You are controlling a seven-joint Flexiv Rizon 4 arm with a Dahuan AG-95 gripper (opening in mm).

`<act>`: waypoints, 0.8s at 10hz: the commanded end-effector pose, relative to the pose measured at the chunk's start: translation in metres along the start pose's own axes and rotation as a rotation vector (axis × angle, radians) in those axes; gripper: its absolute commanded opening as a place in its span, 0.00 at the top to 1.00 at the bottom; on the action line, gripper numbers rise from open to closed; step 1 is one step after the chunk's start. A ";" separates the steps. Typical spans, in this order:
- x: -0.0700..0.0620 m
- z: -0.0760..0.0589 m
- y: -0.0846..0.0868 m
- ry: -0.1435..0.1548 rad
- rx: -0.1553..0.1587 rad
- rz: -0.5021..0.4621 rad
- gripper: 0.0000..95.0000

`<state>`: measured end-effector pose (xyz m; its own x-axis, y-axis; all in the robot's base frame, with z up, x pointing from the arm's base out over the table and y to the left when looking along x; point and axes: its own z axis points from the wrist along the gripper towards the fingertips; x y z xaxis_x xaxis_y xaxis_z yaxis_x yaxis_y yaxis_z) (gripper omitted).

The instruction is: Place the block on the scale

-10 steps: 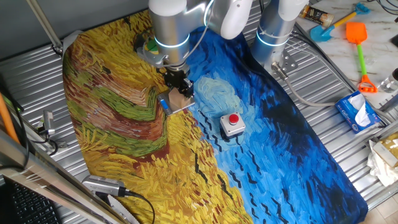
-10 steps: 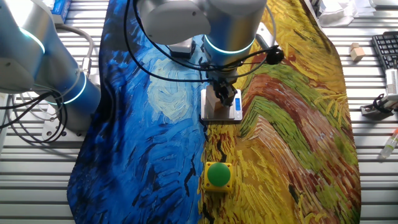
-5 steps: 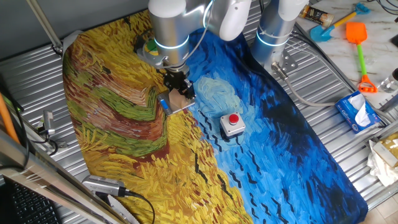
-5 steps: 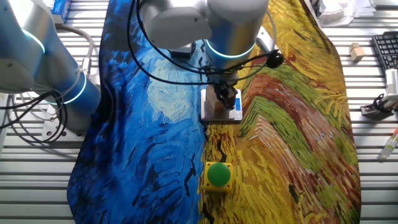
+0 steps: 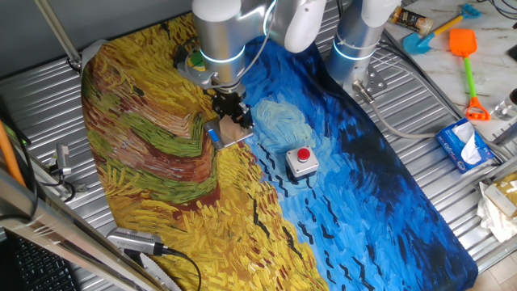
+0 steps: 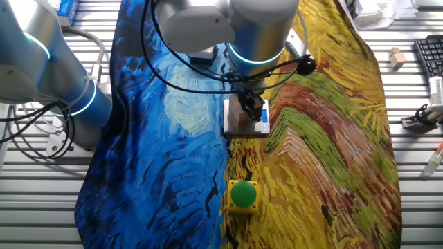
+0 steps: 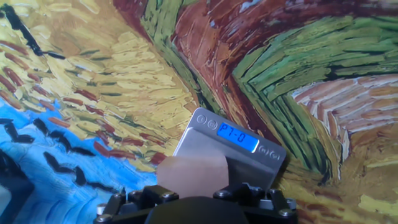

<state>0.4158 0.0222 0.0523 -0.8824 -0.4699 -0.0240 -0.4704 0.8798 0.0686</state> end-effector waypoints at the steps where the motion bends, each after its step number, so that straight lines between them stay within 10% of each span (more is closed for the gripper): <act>1: 0.002 -0.007 0.002 0.003 -0.007 0.000 0.20; 3: 0.002 -0.013 0.002 0.002 -0.015 -0.002 0.00; 8: 0.002 -0.031 0.002 0.007 -0.034 0.010 0.00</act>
<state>0.4119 0.0203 0.0845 -0.8881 -0.4593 -0.0183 -0.4587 0.8830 0.0992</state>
